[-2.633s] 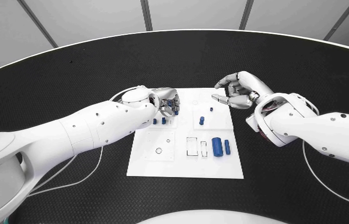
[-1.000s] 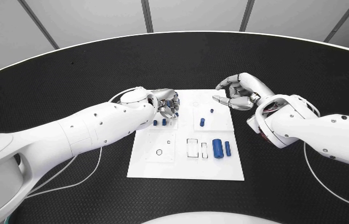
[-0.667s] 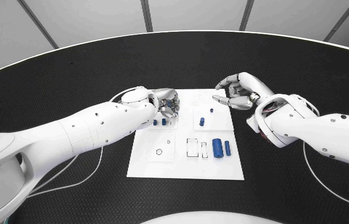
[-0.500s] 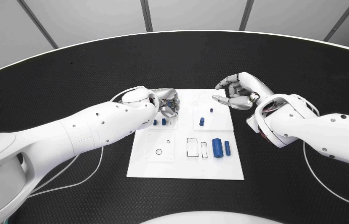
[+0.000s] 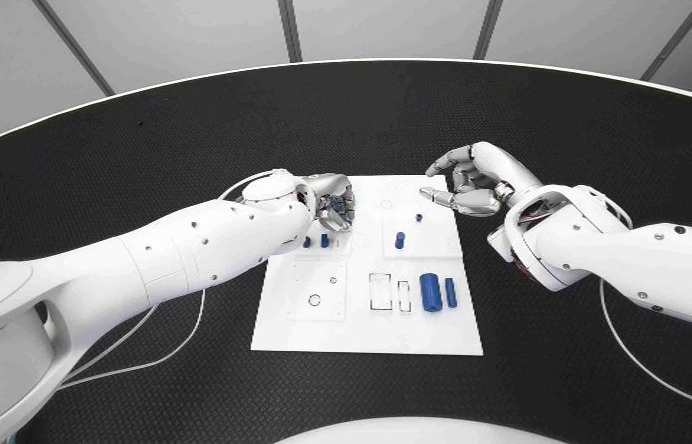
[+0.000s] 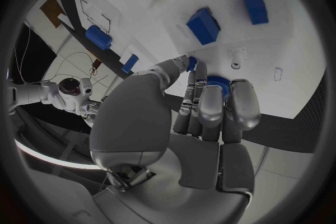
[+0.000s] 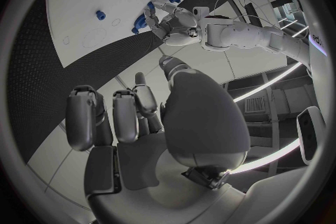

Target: Assemble the parts on the task board

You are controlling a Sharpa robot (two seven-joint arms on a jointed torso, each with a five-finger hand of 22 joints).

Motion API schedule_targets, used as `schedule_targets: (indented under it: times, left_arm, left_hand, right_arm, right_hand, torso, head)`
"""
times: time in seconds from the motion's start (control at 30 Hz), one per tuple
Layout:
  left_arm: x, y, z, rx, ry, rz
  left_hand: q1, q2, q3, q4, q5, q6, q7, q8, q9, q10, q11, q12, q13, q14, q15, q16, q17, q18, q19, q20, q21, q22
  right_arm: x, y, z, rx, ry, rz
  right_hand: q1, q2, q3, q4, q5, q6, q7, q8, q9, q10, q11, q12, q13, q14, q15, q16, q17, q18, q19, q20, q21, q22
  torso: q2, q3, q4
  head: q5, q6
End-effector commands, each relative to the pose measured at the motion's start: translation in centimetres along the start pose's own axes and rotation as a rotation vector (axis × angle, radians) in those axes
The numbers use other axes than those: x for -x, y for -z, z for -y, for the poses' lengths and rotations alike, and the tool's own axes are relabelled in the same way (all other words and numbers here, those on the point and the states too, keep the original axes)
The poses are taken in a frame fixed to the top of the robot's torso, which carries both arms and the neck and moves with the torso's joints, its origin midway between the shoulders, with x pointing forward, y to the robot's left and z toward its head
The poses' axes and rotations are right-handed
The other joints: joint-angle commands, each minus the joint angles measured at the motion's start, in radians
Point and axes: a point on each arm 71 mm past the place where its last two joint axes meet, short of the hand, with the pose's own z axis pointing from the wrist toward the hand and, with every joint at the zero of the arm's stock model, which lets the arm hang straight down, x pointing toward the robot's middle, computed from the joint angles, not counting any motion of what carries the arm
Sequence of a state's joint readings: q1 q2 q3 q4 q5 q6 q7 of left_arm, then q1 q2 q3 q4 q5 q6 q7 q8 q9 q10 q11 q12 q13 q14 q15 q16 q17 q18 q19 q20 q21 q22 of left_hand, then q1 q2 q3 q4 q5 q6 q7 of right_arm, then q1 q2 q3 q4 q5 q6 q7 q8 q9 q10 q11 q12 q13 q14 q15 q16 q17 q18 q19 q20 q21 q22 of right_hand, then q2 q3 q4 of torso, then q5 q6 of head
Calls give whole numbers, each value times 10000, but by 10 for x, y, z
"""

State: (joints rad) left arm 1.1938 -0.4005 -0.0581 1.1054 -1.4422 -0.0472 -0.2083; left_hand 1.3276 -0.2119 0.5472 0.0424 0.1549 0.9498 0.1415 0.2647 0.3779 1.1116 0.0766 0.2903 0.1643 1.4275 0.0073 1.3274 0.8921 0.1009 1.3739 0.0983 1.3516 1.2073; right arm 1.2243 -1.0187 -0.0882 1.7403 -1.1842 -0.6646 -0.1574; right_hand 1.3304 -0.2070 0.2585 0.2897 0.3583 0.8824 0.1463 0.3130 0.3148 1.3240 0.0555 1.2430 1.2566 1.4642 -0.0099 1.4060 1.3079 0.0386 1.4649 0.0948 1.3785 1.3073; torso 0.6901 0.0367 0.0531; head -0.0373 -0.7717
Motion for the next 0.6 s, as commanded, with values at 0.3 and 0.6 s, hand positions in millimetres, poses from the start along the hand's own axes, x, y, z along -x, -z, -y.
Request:
schedule_targets:
  times: [0.3, 0.6]
  left_arm:
    - [0, 0, 2, -79, -4, -13]
    - [-1, 0, 2, -44, -20, -82]
  left_hand:
    - [107, 152, 153, 50, -62, 241, -48, 121, 69, 255, -61, 16, 27, 3, -125, 35, -32, -192, 50, -100, 70, 73]
    - [240, 290, 288, 17, -67, 368, -88, 174, 122, 387, -114, -33, 32, 4, -173, 25, -58, -196, 58, -145, 82, 91]
  right_arm:
    - [0, 0, 0, 0, -1, 1]
    - [0, 1, 0, -4, 0, 8]
  right_hand:
    - [32, 10, 86, -11, 75, 31, -31, 38, -12, 98, 18, 53, 24, 442, -74, -16, 111, 48, 211, -64, 7, 1662]
    - [32, 10, 86, -11, 75, 31, -31, 38, -12, 98, 18, 53, 24, 442, -74, -16, 111, 48, 211, -64, 7, 1662]
  torso:
    - [-15, 8, -5]
    - [-11, 2, -3]
  head:
    - [1, -9]
    - [-9, -11]
